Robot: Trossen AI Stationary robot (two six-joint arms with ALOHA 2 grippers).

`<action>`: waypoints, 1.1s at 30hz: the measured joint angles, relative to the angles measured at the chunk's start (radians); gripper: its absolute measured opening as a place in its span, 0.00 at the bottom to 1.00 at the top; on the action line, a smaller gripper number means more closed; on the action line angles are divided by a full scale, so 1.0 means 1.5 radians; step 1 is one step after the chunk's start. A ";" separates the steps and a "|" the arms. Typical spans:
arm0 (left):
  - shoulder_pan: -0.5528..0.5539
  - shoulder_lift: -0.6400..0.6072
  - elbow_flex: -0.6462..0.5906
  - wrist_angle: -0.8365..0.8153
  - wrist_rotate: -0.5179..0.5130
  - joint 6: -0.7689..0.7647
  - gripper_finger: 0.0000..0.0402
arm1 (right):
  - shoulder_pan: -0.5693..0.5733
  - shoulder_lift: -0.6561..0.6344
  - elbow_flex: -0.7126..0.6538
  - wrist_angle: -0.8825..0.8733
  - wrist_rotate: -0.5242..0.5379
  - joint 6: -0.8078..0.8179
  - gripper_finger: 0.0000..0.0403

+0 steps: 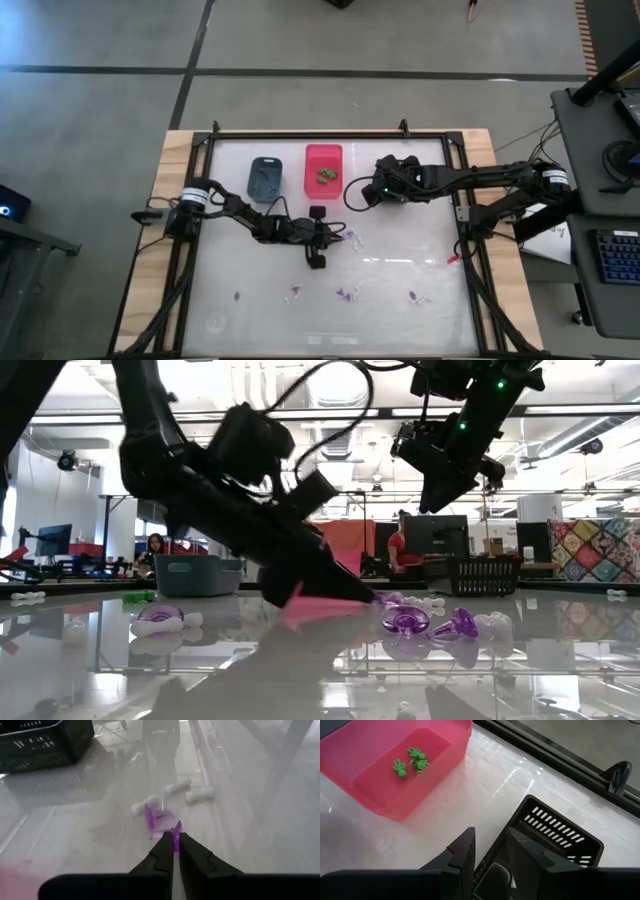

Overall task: Sort Halloween decoration
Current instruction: Put the purple witch hat toy into the blue bin

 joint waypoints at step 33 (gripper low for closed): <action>0.219 -0.668 -0.189 -0.728 -0.238 -0.200 0.00 | 0.009 0.000 -0.001 0.014 -0.004 0.005 0.23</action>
